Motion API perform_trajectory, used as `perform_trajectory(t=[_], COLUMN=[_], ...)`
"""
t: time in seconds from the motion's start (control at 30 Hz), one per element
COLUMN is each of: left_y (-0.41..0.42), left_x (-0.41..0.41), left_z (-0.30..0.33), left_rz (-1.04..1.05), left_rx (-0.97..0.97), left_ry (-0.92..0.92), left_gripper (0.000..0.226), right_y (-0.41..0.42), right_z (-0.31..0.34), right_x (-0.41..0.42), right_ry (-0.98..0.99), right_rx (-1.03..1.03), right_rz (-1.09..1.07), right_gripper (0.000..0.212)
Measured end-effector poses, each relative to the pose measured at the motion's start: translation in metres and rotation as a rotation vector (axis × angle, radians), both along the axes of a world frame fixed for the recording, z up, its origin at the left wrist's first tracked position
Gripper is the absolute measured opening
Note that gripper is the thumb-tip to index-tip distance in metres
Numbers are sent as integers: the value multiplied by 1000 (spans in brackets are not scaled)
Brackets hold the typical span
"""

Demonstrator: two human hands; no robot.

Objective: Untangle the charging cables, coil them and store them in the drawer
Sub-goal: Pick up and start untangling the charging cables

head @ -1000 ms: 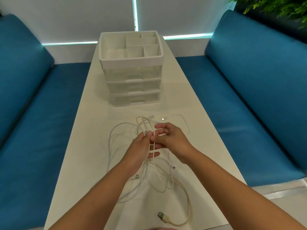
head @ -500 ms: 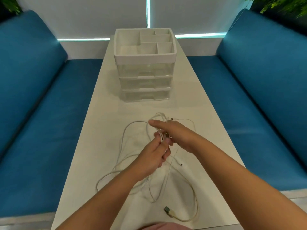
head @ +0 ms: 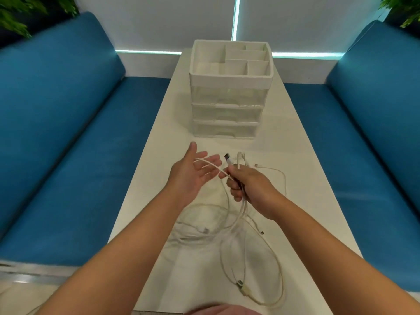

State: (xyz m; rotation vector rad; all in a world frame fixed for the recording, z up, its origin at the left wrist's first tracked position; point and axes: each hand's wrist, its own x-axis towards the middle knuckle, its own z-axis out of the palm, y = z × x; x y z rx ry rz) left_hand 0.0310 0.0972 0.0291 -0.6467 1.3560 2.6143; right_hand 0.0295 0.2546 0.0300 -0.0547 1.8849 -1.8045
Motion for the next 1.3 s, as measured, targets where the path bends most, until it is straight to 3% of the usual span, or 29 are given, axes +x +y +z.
perform_trajectory(t=[0.1, 0.3, 0.6, 0.73, 0.83, 0.97, 1.07, 1.17, 1.3], left_y=[10, 27, 57, 51, 38, 10, -16, -36, -36], left_x=[-4, 23, 57, 57, 53, 33, 14, 3, 1], left_z=[16, 10, -24, -31, -31, -29, -16, -5, 9], left_rz=[8, -337, -791, -838, -695, -327, -22, 103, -1], left_rx=[19, -305, -674, -680, -431, 79, 319, 303, 145], left_ry=[62, 142, 212, 192, 148, 63, 37, 93, 93], left_gripper=[27, 43, 43, 41, 37, 52, 56, 38, 27], right_y=[-1, 21, 13, 8, 7, 8, 13, 19, 28], right_z=[-5, 3, 10, 15, 19, 32, 47, 59, 65], right_x=[7, -2, -4, -6, -11, -15, -17, -19, -27], right_ry=[-4, -174, -270, -183, -131, -49, 8, 80, 174], right_rx=[92, -190, -2, 55, 33, 96, 174, 303, 459], right_rz=[8, -238, 16, 18, -7, 37, 83, 114, 60], right_gripper=[33, 32, 30, 29, 30, 29, 30, 29, 25])
